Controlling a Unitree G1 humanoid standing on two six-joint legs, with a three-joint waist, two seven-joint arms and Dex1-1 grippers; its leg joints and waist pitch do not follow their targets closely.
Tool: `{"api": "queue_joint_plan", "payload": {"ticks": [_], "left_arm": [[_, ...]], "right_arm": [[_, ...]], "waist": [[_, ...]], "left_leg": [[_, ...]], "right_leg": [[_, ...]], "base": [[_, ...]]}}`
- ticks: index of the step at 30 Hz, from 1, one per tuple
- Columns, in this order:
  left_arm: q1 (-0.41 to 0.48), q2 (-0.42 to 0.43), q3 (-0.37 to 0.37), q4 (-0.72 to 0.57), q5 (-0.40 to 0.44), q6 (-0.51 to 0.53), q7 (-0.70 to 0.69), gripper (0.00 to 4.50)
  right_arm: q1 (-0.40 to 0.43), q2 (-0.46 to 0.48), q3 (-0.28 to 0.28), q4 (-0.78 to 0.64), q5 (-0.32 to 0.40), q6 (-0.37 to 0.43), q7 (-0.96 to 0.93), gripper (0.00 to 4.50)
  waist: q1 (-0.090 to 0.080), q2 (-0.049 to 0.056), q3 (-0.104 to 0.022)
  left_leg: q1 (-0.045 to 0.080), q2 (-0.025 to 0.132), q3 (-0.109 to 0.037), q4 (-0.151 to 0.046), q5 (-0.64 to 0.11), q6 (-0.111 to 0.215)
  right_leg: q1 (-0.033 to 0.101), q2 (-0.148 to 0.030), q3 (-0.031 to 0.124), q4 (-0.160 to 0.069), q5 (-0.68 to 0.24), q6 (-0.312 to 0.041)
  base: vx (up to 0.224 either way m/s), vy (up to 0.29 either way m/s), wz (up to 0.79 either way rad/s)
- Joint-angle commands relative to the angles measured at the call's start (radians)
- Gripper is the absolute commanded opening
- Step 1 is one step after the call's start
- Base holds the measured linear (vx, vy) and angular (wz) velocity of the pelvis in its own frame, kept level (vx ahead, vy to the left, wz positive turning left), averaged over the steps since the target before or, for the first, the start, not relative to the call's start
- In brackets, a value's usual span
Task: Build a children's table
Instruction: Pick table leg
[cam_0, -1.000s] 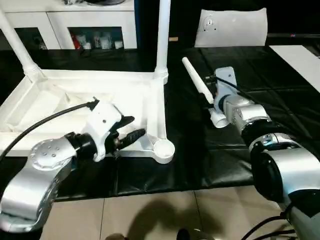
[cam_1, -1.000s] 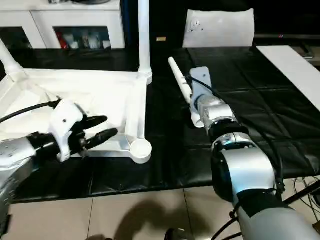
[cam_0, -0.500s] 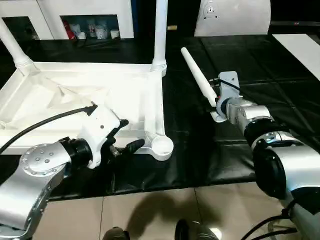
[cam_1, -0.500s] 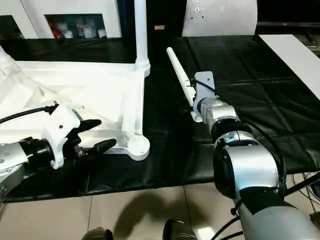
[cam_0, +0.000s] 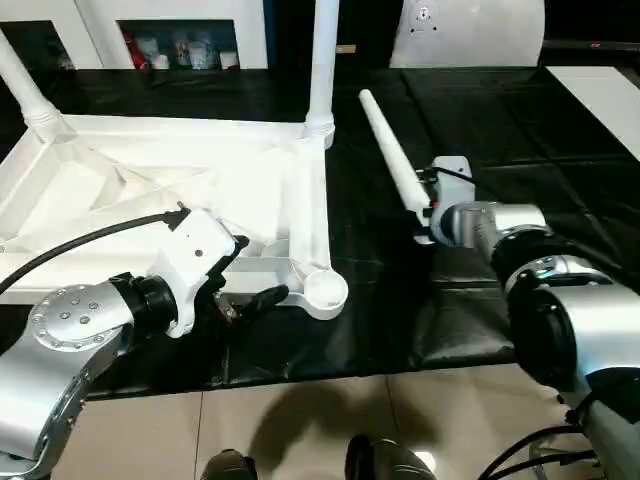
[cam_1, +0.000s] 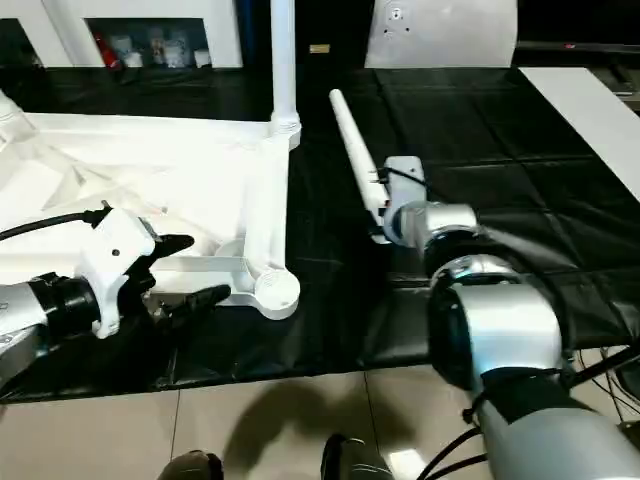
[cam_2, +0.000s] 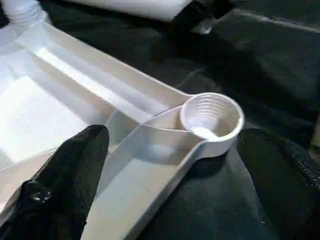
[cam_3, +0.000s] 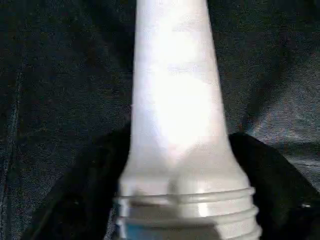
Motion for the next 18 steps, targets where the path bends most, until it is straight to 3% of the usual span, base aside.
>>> {"api": "queue_joint_plan", "payload": {"ticks": [1,5,18], "left_arm": [[-0.005,0.010,-0.009,-0.025,-0.019,0.015,-0.015,4.50],[-0.010,0.014,-0.022,-0.034,-0.040,0.017,-0.024,4.50],[-0.037,0.027,-0.035,0.004,-0.050,-0.004,-0.020,4.50]], "right_arm": [[-0.008,-0.003,0.004,0.010,-0.014,0.023,0.006,3.27],[-0.005,-0.008,0.004,0.008,-0.017,0.029,0.014,2.84],[0.012,-0.003,-0.014,0.006,-0.020,0.023,0.015,2.78]], "waist": [[0.004,0.005,-0.073],[0.004,-0.002,-0.077],[0.008,-0.004,-0.085]], "left_leg": [[-0.008,-0.005,0.017,-0.063,-0.098,0.056],[-0.008,-0.005,0.018,-0.061,-0.101,0.051],[-0.010,-0.007,0.017,-0.056,-0.112,0.035]], "right_leg": [[0.085,-0.046,0.063,-0.046,-0.252,-0.205],[0.087,-0.047,0.063,-0.046,-0.270,-0.195],[0.087,-0.046,0.061,-0.047,-0.321,-0.162]], "base": [[0.000,0.000,0.00],[0.000,0.000,0.00],[0.000,0.000,0.00]]}}
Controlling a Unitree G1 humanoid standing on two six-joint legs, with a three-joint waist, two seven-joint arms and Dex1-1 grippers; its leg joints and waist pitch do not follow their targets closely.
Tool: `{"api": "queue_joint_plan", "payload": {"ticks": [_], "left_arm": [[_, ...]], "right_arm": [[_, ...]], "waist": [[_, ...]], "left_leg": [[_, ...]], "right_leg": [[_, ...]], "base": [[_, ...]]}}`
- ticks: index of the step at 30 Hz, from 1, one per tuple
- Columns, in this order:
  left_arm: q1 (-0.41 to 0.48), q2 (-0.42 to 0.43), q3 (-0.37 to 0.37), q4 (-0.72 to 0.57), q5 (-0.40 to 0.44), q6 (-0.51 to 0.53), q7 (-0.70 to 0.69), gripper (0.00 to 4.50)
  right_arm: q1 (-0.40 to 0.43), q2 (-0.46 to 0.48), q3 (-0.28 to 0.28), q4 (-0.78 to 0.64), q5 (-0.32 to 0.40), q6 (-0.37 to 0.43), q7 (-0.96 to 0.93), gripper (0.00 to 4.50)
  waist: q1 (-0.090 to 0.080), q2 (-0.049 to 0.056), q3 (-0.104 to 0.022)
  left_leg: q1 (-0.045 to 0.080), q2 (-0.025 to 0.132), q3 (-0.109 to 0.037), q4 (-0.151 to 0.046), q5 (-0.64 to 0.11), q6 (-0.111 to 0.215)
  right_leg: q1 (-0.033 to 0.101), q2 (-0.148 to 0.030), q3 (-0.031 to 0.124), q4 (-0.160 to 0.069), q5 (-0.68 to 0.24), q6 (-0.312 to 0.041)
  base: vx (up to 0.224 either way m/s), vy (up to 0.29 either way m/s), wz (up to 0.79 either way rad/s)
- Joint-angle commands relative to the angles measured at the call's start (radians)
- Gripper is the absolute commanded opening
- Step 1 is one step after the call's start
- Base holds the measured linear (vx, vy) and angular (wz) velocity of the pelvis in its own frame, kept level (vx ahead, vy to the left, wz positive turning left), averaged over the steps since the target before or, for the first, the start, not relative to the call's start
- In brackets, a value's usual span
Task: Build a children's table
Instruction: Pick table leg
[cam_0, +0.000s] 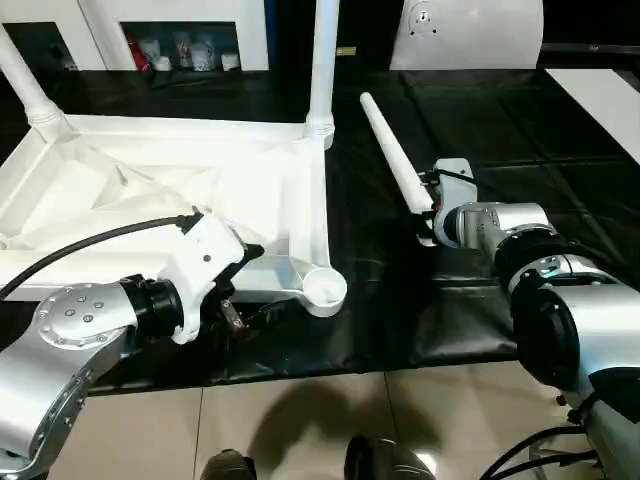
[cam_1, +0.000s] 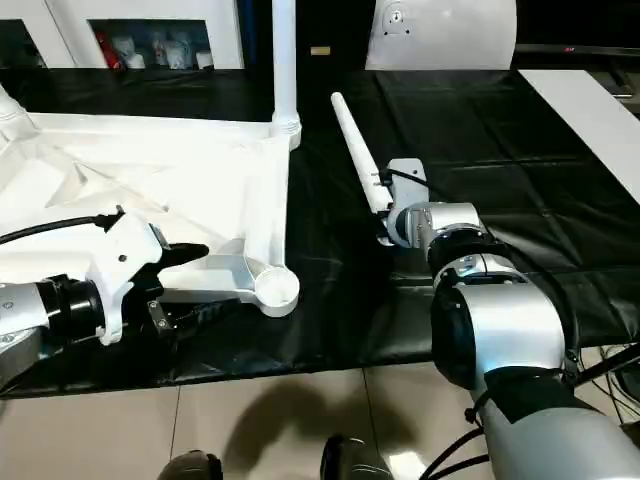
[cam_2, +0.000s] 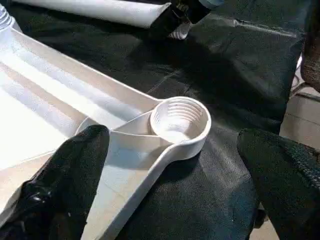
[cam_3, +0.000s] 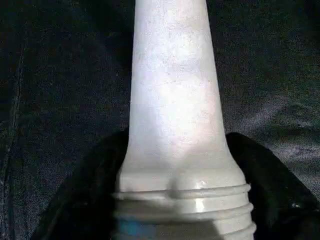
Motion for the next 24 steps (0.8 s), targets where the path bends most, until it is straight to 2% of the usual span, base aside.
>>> {"api": "queue_joint_plan", "payload": {"ticks": [1,2,3,6,7,8,10,11,12,14,15,16,17,18,19,21,22,23,24], "left_arm": [[-0.018,0.002,-0.012,0.006,-0.004,-0.007,0.004,4.50],[-0.021,0.002,-0.014,0.015,0.000,-0.014,0.006,4.50],[-0.022,0.000,-0.015,0.021,0.003,-0.019,0.009,4.50],[-0.032,-0.023,-0.014,0.053,0.016,-0.038,0.033,4.50],[-0.038,-0.036,-0.011,0.071,0.020,-0.042,0.047,4.50],[-0.041,-0.042,-0.009,0.080,0.021,-0.045,0.054,4.50],[-0.052,-0.058,-0.010,0.113,0.036,-0.061,0.077,4.50],[-0.060,-0.075,-0.010,0.137,0.046,-0.072,0.100,4.50],[-0.070,-0.089,-0.012,0.161,0.056,-0.085,0.119,4.50],[-0.080,-0.106,-0.013,0.184,0.063,-0.097,0.137,4.50],[-0.096,-0.134,-0.015,0.214,0.069,-0.115,0.157,4.50],[-0.098,-0.138,-0.015,0.217,0.070,-0.118,0.160,4.50],[-0.110,-0.159,-0.018,0.238,0.074,-0.130,0.173,4.50],[-0.126,-0.184,-0.021,0.264,0.077,-0.146,0.187,4.50],[-0.140,-0.205,-0.020,0.282,0.079,-0.155,0.202,4.50],[-0.150,-0.219,-0.020,0.296,0.082,-0.163,0.213,4.50],[-0.184,-0.259,-0.020,0.331,0.083,-0.180,0.239,4.50],[-0.184,-0.259,-0.020,0.331,0.083,-0.180,0.239,4.50],[-0.201,-0.274,-0.020,0.345,0.082,-0.185,0.245,4.50]], "right_arm": [[0.011,-0.003,-0.016,0.006,0.004,0.007,-0.006,2.78],[0.010,-0.004,-0.030,0.004,0.015,-0.002,-0.011,2.78],[0.009,-0.006,-0.041,0.003,0.024,-0.007,-0.017,2.78],[0.004,-0.015,-0.083,-0.004,0.063,-0.032,-0.035,2.78],[0.003,-0.017,-0.092,-0.009,0.072,-0.042,-0.030,2.78],[0.003,-0.018,-0.096,-0.011,0.076,-0.047,-0.026,2.78],[0.002,-0.021,-0.134,-0.019,0.114,-0.064,-0.026,2.77],[0.005,-0.022,-0.169,-0.031,0.146,-0.099,-0.016,2.77],[0.009,-0.024,-0.196,-0.042,0.171,-0.129,-0.007,2.77],[0.014,-0.025,-0.218,-0.057,0.194,-0.149,0.007,2.77],[0.024,-0.022,-0.246,-0.082,0.225,-0.171,0.026,2.77],[0.027,-0.021,-0.249,-0.087,0.228,-0.174,0.029,2.77],[0.039,-0.015,-0.263,-0.110,0.247,-0.189,0.045,2.77],[0.059,-0.006,-0.275,-0.145,0.269,-0.205,0.071,2.77],[0.082,0.007,-0.286,-0.188,0.293,-0.205,0.097,2.77],[0.097,0.015,-0.294,-0.214,0.309,-0.206,0.114,2.77],[0.197,0.068,-0.318,-0.399,0.394,-0.171,0.198,2.77],[0.197,0.068,-0.318,-0.399,0.394,-0.171,0.198,2.77],[0.253,0.095,-0.317,-0.500,0.432,-0.152,0.237,2.77]], "waist": [[0.005,-0.001,-0.084],[0.005,0.003,-0.087],[0.006,0.002,-0.087],[0.007,0.008,-0.095],[0.007,0.012,-0.099],[0.007,0.010,-0.099],[0.008,0.016,-0.105],[0.009,0.026,-0.108],[0.010,0.031,-0.111],[0.011,0.028,-0.113],[0.016,0.045,-0.120],[0.015,0.032,-0.121],[0.018,0.041,-0.123],[0.019,0.042,-0.123],[0.024,0.049,-0.127],[0.026,0.043,-0.132],[0.025,0.043,-0.131],[0.025,0.043,-0.129],[0.027,0.040,-0.134]], "left_leg": [[-0.011,-0.007,0.018,-0.060,-0.117,0.038],[-0.010,-0.007,0.018,-0.059,-0.120,0.036],[-0.011,-0.008,0.018,-0.058,-0.125,0.034],[-0.009,-0.008,0.018,-0.055,-0.126,0.029],[-0.008,-0.007,0.019,-0.053,-0.127,0.027],[-0.009,-0.007,0.018,-0.053,-0.128,0.027],[-0.010,-0.008,0.017,-0.050,-0.130,0.027],[-0.008,-0.009,0.017,-0.048,-0.133,0.027],[-0.006,-0.008,0.018,-0.046,-0.145,0.029],[-0.008,-0.009,0.019,-0.045,-0.147,0.035],[-0.006,-0.008,0.016,-0.043,-0.141,0.039],[-0.010,-0.009,0.018,-0.042,-0.138,0.046],[-0.010,-0.012,0.017,-0.041,-0.136,0.049],[-0.012,-0.015,0.020,-0.039,-0.139,0.059],[-0.010,-0.014,0.018,-0.038,-0.134,0.061],[-0.012,-0.014,0.018,-0.039,-0.121,0.071],[-0.013,-0.018,0.020,-0.039,-0.122,0.078],[-0.014,-0.021,0.023,-0.038,-0.120,0.085],[-0.013,-0.016,0.020,-0.039,-0.110,0.088]], "right_leg": [[0.088,-0.046,0.061,-0.058,-0.321,-0.162],[0.088,-0.045,0.060,-0.057,-0.320,-0.162],[0.088,-0.044,0.060,-0.058,-0.323,-0.160],[0.089,-0.044,0.058,-0.056,-0.321,-0.156],[0.089,-0.043,0.058,-0.056,-0.309,-0.158],[0.090,-0.043,0.058,-0.055,-0.304,-0.160],[0.093,-0.042,0.056,-0.052,-0.291,-0.167],[0.093,-0.042,0.056,-0.052,-0.290,-0.169],[0.091,-0.041,0.055,-0.053,-0.286,-0.168],[0.093,-0.040,0.054,-0.056,-0.281,-0.167],[0.095,-0.040,0.052,-0.050,-0.256,-0.182],[0.096,-0.038,0.052,-0.052,-0.250,-0.183],[0.097,-0.038,0.052,-0.051,-0.250,-0.185],[0.097,-0.037,0.050,-0.059,-0.268,-0.175],[0.098,-0.038,0.049,-0.058,-0.282,-0.170],[0.099,-0.037,0.046,-0.060,-0.294,-0.161],[0.100,-0.032,0.045,-0.066,-0.301,-0.151],[0.101,-0.030,0.045,-0.072,-0.306,-0.132],[0.100,-0.031,0.044,-0.071,-0.313,-0.117]], "base": [[0.000,0.000,0.00],[0.000,0.000,0.00],[0.000,0.000,0.00],[0.000,0.000,0.00],[0.000,0.000,0.00],[0.000,0.000,0.00],[0.000,0.000,0.00],[0.000,0.000,0.00],[0.000,0.000,0.00],[0.000,0.000,0.00],[0.000,0.000,0.00],[0.000,0.000,0.00],[0.000,0.000,0.00],[0.000,0.000,0.00],[0.000,0.000,0.00],[0.000,0.000,0.00],[0.000,0.000,0.00],[0.000,0.000,0.00],[0.000,0.000,0.00]]}}
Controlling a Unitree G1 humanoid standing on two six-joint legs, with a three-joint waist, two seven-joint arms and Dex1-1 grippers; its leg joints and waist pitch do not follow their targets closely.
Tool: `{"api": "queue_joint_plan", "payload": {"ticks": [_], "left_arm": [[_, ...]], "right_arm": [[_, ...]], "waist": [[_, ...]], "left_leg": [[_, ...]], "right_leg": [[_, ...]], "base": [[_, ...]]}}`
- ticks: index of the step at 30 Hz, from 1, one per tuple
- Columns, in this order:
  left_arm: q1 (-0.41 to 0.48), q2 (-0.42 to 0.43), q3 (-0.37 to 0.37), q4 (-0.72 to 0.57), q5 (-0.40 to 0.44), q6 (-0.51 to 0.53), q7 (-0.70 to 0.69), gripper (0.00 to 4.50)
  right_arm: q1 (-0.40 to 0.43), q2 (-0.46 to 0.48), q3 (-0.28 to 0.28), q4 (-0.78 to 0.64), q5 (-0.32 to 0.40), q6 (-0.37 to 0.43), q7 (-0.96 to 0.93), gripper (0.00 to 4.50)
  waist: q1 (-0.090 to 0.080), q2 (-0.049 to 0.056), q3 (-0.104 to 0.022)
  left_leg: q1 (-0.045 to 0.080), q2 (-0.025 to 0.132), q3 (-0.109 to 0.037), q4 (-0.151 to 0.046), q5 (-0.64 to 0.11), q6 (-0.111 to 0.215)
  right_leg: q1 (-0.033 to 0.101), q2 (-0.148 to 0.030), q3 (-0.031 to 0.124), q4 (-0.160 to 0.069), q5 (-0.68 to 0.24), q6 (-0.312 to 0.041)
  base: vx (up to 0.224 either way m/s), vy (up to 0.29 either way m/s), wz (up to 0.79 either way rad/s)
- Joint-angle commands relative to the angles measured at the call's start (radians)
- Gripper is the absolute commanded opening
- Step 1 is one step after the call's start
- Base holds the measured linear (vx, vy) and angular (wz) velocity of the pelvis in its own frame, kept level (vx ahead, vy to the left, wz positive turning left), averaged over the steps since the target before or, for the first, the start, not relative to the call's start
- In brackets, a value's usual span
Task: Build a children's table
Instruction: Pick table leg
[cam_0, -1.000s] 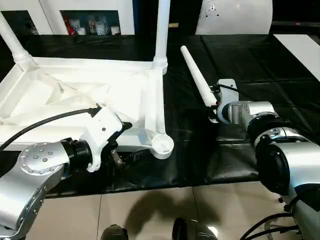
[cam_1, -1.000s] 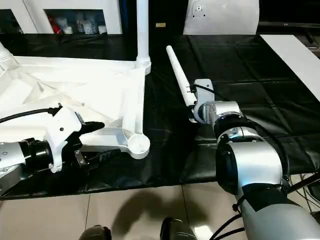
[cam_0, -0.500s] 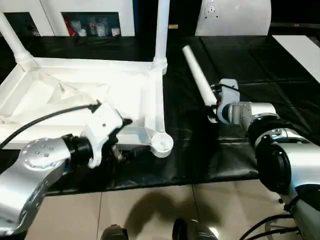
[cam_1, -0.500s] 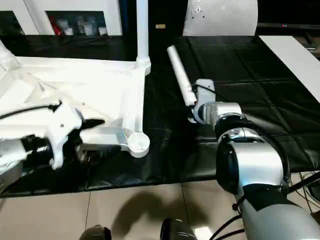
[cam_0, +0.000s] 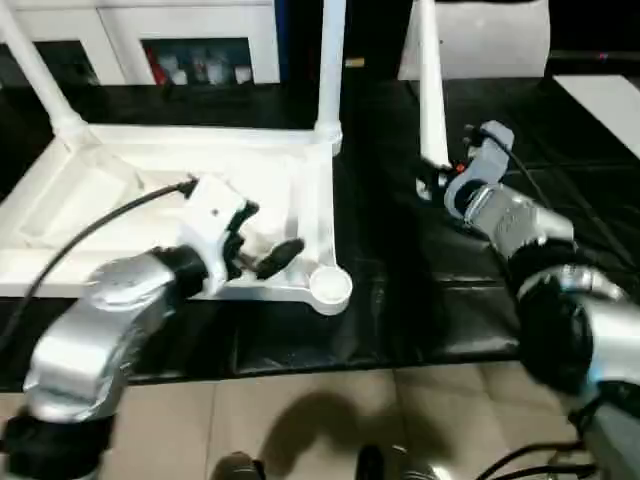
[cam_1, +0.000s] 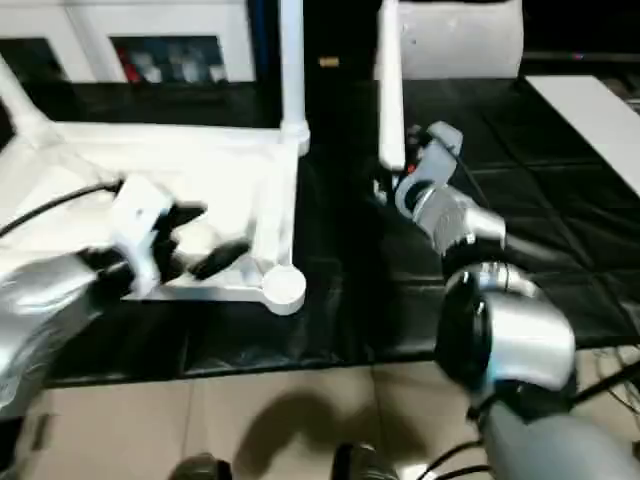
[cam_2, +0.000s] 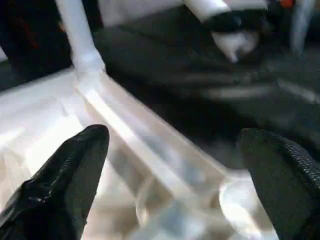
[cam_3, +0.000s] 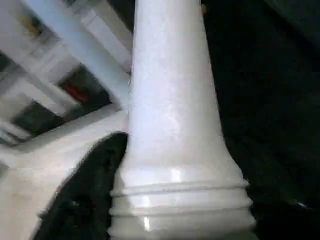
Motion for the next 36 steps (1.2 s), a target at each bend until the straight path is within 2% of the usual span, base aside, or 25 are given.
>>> {"api": "queue_joint_plan", "payload": {"ticks": [1,2,3,5,6,7,8,9,10,12,13,17,18,19,21,22,26,27,28,29,30,32,33,34,36], "left_arm": [[-0.042,-0.030,0.006,0.031,-0.005,-0.020,0.022,4.50],[-0.055,-0.042,0.009,0.039,-0.010,-0.024,0.025,4.50],[-0.080,-0.065,0.016,0.057,-0.021,-0.031,0.031,4.50],[-0.109,-0.097,0.032,0.081,-0.038,-0.041,0.041,4.50],[-0.119,-0.110,0.043,0.092,-0.048,-0.043,0.046,4.50],[-0.119,-0.110,0.043,0.092,-0.048,-0.043,0.046,4.50],[-0.128,-0.121,0.054,0.102,-0.058,-0.044,0.052,4.50],[-0.135,-0.131,0.059,0.112,-0.063,-0.043,0.059,4.50],[-0.135,-0.132,0.060,0.113,-0.064,-0.043,0.059,4.50],[-0.142,-0.147,0.064,0.127,-0.065,-0.048,0.066,4.50],[-0.145,-0.153,0.068,0.130,-0.069,-0.050,0.068,4.50],[-0.157,-0.169,0.080,0.150,-0.074,-0.059,0.076,4.50],[-0.157,-0.169,0.080,0.150,-0.074,-0.059,0.076,4.50],[-0.164,-0.174,0.084,0.159,-0.076,-0.063,0.083,4.50],[-0.181,-0.190,0.106,0.172,-0.096,-0.066,0.098,4.50],[-0.184,-0.195,0.113,0.171,-0.105,-0.063,0.099,4.50],[-0.195,-0.226,0.152,0.167,-0.164,-0.044,0.098,4.50],[-0.196,-0.231,0.158,0.167,-0.173,-0.040,0.098,4.50],[-0.200,-0.243,0.176,0.168,-0.198,-0.030,0.101,4.50],[-0.203,-0.246,0.181,0.170,-0.207,-0.026,0.102,4.50],[-0.216,-0.263,0.210,0.178,-0.250,-0.002,0.109,4.50],[-0.222,-0.267,0.218,0.182,-0.263,0.005,0.110,4.50],[-0.234,-0.280,0.239,0.190,-0.296,0.021,0.116,4.50],[-0.240,-0.287,0.251,0.194,-0.315,0.030,0.120,4.50],[-0.253,-0.304,0.277,0.203,-0.364,0.056,0.124,4.50]], "right_arm": [[0.112,0.057,0.008,-0.250,0.113,0.065,0.091,2.77],[0.149,0.074,0.015,-0.312,0.138,0.082,0.107,2.77],[0.220,0.105,0.031,-0.427,0.183,0.114,0.135,2.77],[0.323,0.138,0.082,-0.573,0.219,0.137,0.145,2.77],[0.355,0.150,0.101,-0.622,0.227,0.143,0.142,2.77],[0.355,0.150,0.101,-0.622,0.227,0.143,0.142,2.77],[0.387,0.163,0.121,-0.673,0.229,0.139,0.131,2.77],[0.440,0.179,0.149,-0.763,0.225,0.134,0.107,2.77],[0.445,0.180,0.152,-0.772,0.224,0.133,0.105,2.77],[0.524,0.196,0.199,-0.915,0.207,0.144,0.099,2.77],[0.542,0.192,0.220,-0.947,0.211,0.161,0.109,2.77],[0.581,0.191,0.252,-1.024,0.243,0.222,0.123,2.77],[0.581,0.191,0.252,-1.024,0.243,0.222,0.123,2.77],[0.594,0.192,0.264,-1.050,0.252,0.235,0.114,2.77],[0.615,0.200,0.293,-1.086,0.256,0.217,0.112,2.77],[0.619,0.198,0.300,-1.091,0.260,0.226,0.115,2.77],[0.624,0.190,0.310,-1.102,0.304,0.297,0.122,2.77],[0.623,0.188,0.311,-1.102,0.312,0.310,0.124,2.77],[0.623,0.183,0.309,-1.104,0.335,0.345,0.129,2.77],[0.623,0.183,0.306,-1.104,0.348,0.352,0.132,2.77],[0.626,0.179,0.291,-1.107,0.415,0.386,0.150,2.77],[0.627,0.176,0.287,-1.107,0.436,0.395,0.158,2.77],[0.631,0.168,0.281,-1.107,0.473,0.414,0.179,2.77],[0.633,0.164,0.278,-1.106,0.492,0.426,0.190,2.77],[0.634,0.152,0.272,-1.106,0.529,0.458,0.212,2.77]], "waist": [[0.007,-0.006,-0.105],[0.007,-0.006,-0.105],[0.010,-0.008,-0.109],[0.013,-0.007,-0.112],[0.012,0.001,-0.110],[0.007,-0.005,-0.108],[0.005,0.003,-0.108],[0.004,0.000,-0.104],[0.003,0.000,-0.105],[0.001,0.005,-0.104],[0.000,0.008,-0.105],[-0.013,0.009,-0.107],[-0.011,0.011,-0.110],[-0.013,0.009,-0.111],[-0.010,0.012,-0.112],[-0.011,0.009,-0.113],[-0.006,0.009,-0.116],[-0.003,0.008,-0.116],[-0.003,0.015,-0.116],[-0.003,0.012,-0.116],[-0.001,0.006,-0.117],[0.000,0.007,-0.114],[-0.002,-0.002,-0.114],[0.002,0.004,-0.115],[0.002,-0.001,-0.116]], "left_leg": [[-0.010,-0.022,0.025,-0.058,-0.099,0.093],[-0.010,-0.022,0.025,-0.058,-0.099,0.093],[-0.009,-0.017,0.023,-0.060,-0.083,0.094],[-0.008,-0.015,0.021,-0.061,-0.083,0.085],[-0.009,-0.016,0.019,-0.062,-0.092,0.074],[-0.009,-0.019,0.022,-0.062,-0.112,0.068],[-0.009,-0.022,0.021,-0.062,-0.120,0.065],[-0.006,-0.029,0.027,-0.057,-0.134,0.065],[-0.008,-0.031,0.026,-0.058,-0.138,0.065],[-0.007,-0.032,0.023,-0.059,-0.147,0.062],[-0.001,-0.030,0.023,-0.059,-0.162,0.063],[-0.001,-0.021,0.014,-0.068,-0.177,0.070],[-0.001,-0.019,0.012,-0.070,-0.170,0.072],[-0.002,-0.016,0.012,-0.072,-0.154,0.075],[0.003,-0.016,0.014,-0.072,-0.145,0.075],[-0.001,-0.015,0.014,-0.073,-0.140,0.076],[-0.003,-0.016,0.015,-0.072,-0.136,0.074],[-0.005,-0.015,0.014,-0.073,-0.134,0.072],[-0.006,-0.015,0.013,-0.073,-0.135,0.071],[-0.006,-0.015,0.014,-0.073,-0.139,0.071],[-0.006,-0.020,0.016,-0.070,-0.144,0.073],[-0.007,-0.021,0.016,-0.070,-0.153,0.073],[-0.006,-0.022,0.018,-0.068,-0.159,0.074],[-0.006,-0.025,0.018,-0.066,-0.156,0.074],[-0.007,-0.022,0.016,-0.067,-0.150,0.074]], "right_leg": [[0.099,-0.030,0.046,-0.083,-0.324,-0.090],[0.099,-0.030,0.046,-0.083,-0.324,-0.090],[0.097,-0.031,0.046,-0.086,-0.330,-0.072],[0.095,-0.032,0.044,-0.087,-0.350,-0.066],[0.095,-0.034,0.042,-0.091,-0.376,-0.055],[0.093,-0.033,0.039,-0.099,-0.412,-0.039],[0.093,-0.033,0.037,-0.102,-0.431,-0.033],[0.086,-0.030,0.034,-0.118,-0.480,0.004],[0.087,-0.028,0.030,-0.121,-0.506,0.031],[0.083,-0.026,0.023,-0.129,-0.530,0.060],[0.080,-0.025,0.020,-0.136,-0.541,0.069],[0.092,-0.028,0.016,-0.138,-0.500,0.047],[0.094,-0.030,0.018,-0.136,-0.487,0.042],[0.093,-0.031,0.025,-0.131,-0.449,0.025],[0.088,-0.035,0.031,-0.129,-0.432,0.010],[0.092,-0.034,0.032,-0.126,-0.420,0.007],[0.097,-0.038,0.033,-0.126,-0.423,0.004],[0.096,-0.038,0.032,-0.125,-0.422,0.005],[0.098,-0.038,0.032,-0.126,-0.418,0.006],[0.097,-0.038,0.031,-0.128,-0.422,0.009],[0.098,-0.038,0.028,-0.132,-0.440,0.019],[0.096,-0.037,0.024,-0.137,-0.468,0.032],[0.095,-0.036,0.022,-0.140,-0.483,0.041],[0.096,-0.037,0.021,-0.141,-0.499,0.051],[0.096,-0.037,0.020,-0.142,-0.497,0.059]], "base": [[0.000,0.000,0.00],[0.000,0.000,0.00],[0.000,0.000,0.00],[0.000,0.000,0.00],[0.000,0.000,0.00],[0.000,0.000,0.00],[0.000,0.000,0.00],[0.000,0.000,0.00],[0.000,0.000,0.00],[0.000,0.000,0.00],[0.000,0.000,0.00],[0.000,0.000,0.00],[0.000,0.000,0.00],[0.000,0.000,0.00],[0.000,0.000,0.00],[0.000,0.000,0.00],[0.000,0.000,0.00],[0.000,0.000,0.00],[0.000,0.000,0.00],[0.000,0.000,0.00],[0.000,0.000,0.00],[0.000,0.000,0.00],[0.000,0.000,0.00],[0.000,0.000,0.00],[0.000,0.000,0.00]]}}
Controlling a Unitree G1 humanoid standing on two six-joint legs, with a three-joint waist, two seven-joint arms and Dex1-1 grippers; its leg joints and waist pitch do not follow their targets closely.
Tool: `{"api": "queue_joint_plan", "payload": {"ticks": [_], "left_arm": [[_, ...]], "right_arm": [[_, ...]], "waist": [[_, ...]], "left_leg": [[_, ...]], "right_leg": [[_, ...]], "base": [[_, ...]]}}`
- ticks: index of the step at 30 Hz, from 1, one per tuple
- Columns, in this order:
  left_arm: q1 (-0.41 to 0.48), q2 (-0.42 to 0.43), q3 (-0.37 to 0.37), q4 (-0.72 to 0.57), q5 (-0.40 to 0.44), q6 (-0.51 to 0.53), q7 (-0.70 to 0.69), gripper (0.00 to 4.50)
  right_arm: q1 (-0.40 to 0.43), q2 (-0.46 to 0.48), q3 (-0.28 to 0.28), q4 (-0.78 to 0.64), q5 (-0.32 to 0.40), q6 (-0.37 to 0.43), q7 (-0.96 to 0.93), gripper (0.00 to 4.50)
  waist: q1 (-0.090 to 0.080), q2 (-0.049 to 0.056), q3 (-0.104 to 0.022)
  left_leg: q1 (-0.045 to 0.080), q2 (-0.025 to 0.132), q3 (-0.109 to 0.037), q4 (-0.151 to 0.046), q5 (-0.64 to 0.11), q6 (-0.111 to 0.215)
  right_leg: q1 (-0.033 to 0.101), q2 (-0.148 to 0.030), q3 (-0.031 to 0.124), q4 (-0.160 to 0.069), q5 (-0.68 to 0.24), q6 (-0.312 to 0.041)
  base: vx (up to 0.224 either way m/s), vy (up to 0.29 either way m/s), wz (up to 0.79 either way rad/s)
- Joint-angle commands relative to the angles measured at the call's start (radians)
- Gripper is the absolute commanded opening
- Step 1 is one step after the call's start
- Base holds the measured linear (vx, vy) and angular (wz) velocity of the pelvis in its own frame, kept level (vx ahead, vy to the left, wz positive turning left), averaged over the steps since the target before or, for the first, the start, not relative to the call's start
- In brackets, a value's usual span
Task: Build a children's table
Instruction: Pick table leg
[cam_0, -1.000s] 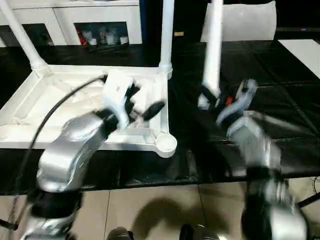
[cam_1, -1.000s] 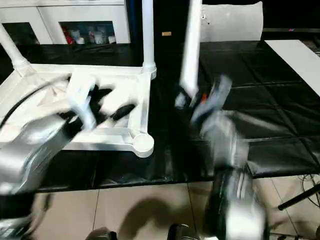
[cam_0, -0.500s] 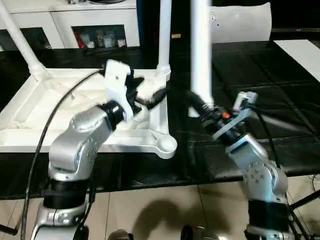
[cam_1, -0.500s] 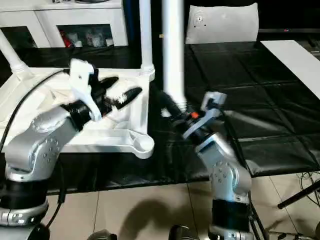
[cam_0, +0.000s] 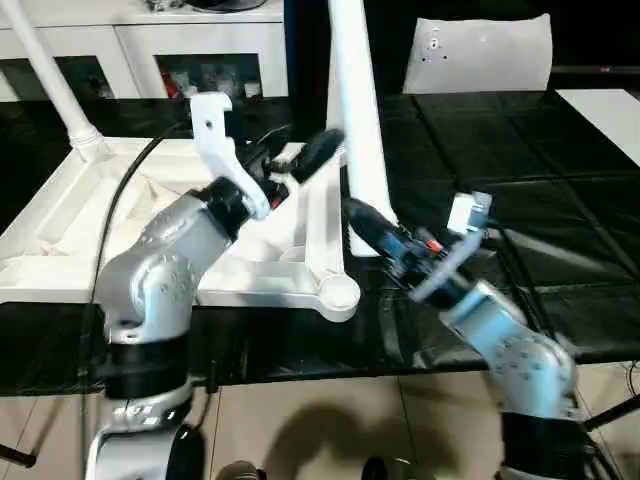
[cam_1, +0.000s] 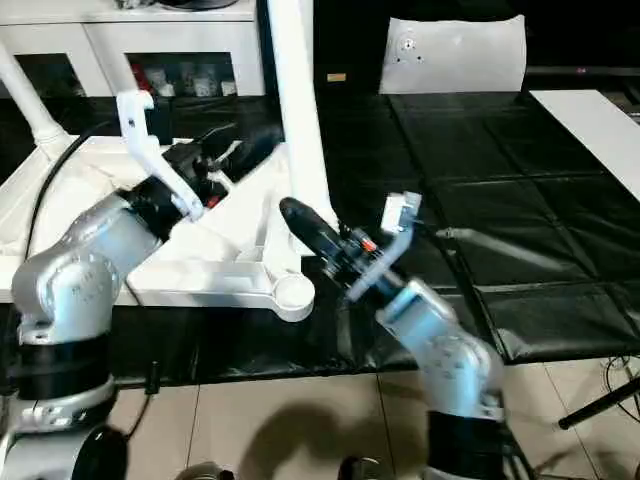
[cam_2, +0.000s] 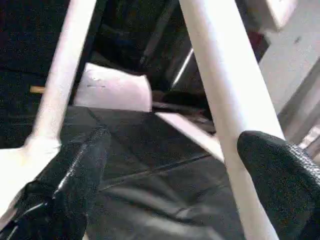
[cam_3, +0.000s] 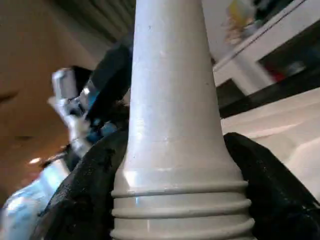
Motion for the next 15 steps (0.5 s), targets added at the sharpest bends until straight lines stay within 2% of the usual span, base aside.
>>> {"api": "queue_joint_plan", "payload": {"ticks": [1,3,8,12,13,15], "left_arm": [[-0.021,-0.013,0.030,0.014,-0.056,0.036,0.015,4.50],[-0.038,-0.043,0.065,0.029,-0.124,0.066,0.031,4.50],[-0.053,-0.071,0.098,0.043,-0.210,0.104,0.036,4.50],[-0.064,-0.105,0.149,0.045,-0.360,0.164,0.041,4.50],[-0.064,-0.104,0.153,0.043,-0.380,0.180,0.040,4.50],[-0.046,-0.077,0.113,0.032,-0.362,0.219,0.002,4.50]], "right_arm": [[-0.002,-0.008,-0.013,-0.034,0.055,0.036,0.029,2.77],[0.000,-0.027,-0.008,-0.031,0.058,0.059,0.044,2.77],[0.003,-0.053,0.001,-0.023,0.082,0.081,0.049,2.77],[0.006,-0.074,0.006,-0.018,0.093,0.096,0.062,2.77],[0.007,-0.077,0.010,-0.019,0.091,0.096,0.066,2.77],[0.008,-0.089,0.026,-0.025,0.075,0.091,0.080,2.77]], "waist": [[0.006,-0.005,-0.089],[0.007,-0.008,-0.089],[0.010,-0.008,-0.091],[0.017,-0.009,-0.094],[0.019,-0.009,-0.094],[0.021,-0.009,-0.092]], "left_leg": [[-0.007,-0.020,0.019,-0.060,-0.143,0.065],[-0.009,-0.022,0.020,-0.060,-0.137,0.067],[-0.010,-0.023,0.020,-0.059,-0.129,0.067],[-0.011,-0.020,0.020,-0.058,-0.114,0.069],[-0.011,-0.019,0.020,-0.059,-0.111,0.069],[-0.009,-0.018,0.020,-0.061,-0.108,0.070]], "right_leg": [[0.075,-0.036,0.024,-0.102,-0.510,0.041],[0.075,-0.034,0.023,-0.104,-0.513,0.045],[0.074,-0.033,0.019,-0.107,-0.522,0.062],[0.076,-0.034,0.020,-0.103,-0.497,0.047],[0.075,-0.034,0.021,-0.102,-0.491,0.043],[0.074,-0.033,0.022,-0.102,-0.492,0.048]], "base": [[0.000,0.000,0.00],[0.000,0.000,0.00],[0.000,0.000,0.00],[0.000,0.000,0.00],[0.000,0.000,0.00],[0.000,0.000,0.00]]}}
